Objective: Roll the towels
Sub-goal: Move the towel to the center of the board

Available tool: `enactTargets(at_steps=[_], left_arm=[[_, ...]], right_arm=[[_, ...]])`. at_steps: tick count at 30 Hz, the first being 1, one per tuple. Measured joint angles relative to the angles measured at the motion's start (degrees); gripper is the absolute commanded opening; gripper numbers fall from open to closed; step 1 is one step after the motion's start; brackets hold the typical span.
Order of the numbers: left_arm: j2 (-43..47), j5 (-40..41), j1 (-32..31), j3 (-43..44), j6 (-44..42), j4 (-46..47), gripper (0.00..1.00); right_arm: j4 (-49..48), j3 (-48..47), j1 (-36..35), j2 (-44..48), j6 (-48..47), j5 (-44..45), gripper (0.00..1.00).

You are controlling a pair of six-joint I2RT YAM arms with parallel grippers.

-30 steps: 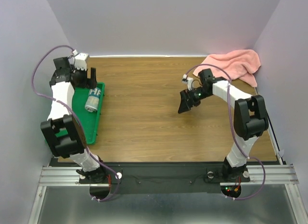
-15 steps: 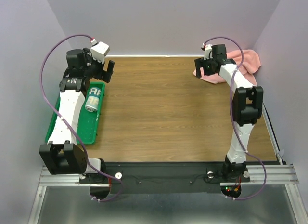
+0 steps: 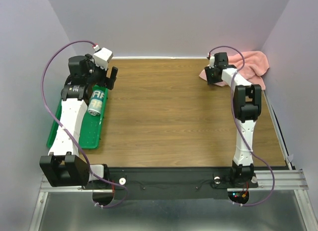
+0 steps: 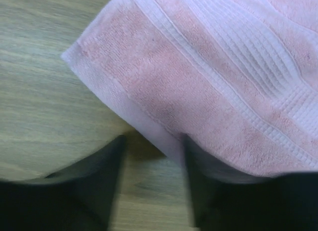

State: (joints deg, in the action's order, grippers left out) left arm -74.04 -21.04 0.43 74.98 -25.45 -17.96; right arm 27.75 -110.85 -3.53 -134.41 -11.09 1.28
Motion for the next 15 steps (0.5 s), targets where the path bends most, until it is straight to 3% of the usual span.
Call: enactTargets(at_steps=[1,2,3,8,12,15], left_arm=[[0.31,0.07,0.0,-0.02,0.0,0.0,0.99],[0.44,0.11,0.0,-0.04,0.0,0.04,0.99],[0.55,0.17,0.0,-0.04,0.02,0.09,0.99],[0.61,-0.02,0.0,-0.15,0.33,0.15,0.99],[0.37,-1.7,0.0,-0.2,2.6,0.17,0.99],[-0.98,-3.54,0.0,-0.2,5.57,0.46,0.99]], right_arm=[[-0.07,0.2,0.09,0.0,0.26,-0.31,0.18],[-0.2,0.46,0.17,0.0,0.26,-0.92,0.05],[-0.48,0.72,0.24,0.0,0.35,-1.51,0.01],[-4.94,9.38,0.63,4.35,2.71,-9.09,0.0],[-6.14,24.68,-0.04,13.92,6.38,-19.02,0.01],[-5.9,35.23,-6.03,20.68,11.08,-25.81,0.01]])
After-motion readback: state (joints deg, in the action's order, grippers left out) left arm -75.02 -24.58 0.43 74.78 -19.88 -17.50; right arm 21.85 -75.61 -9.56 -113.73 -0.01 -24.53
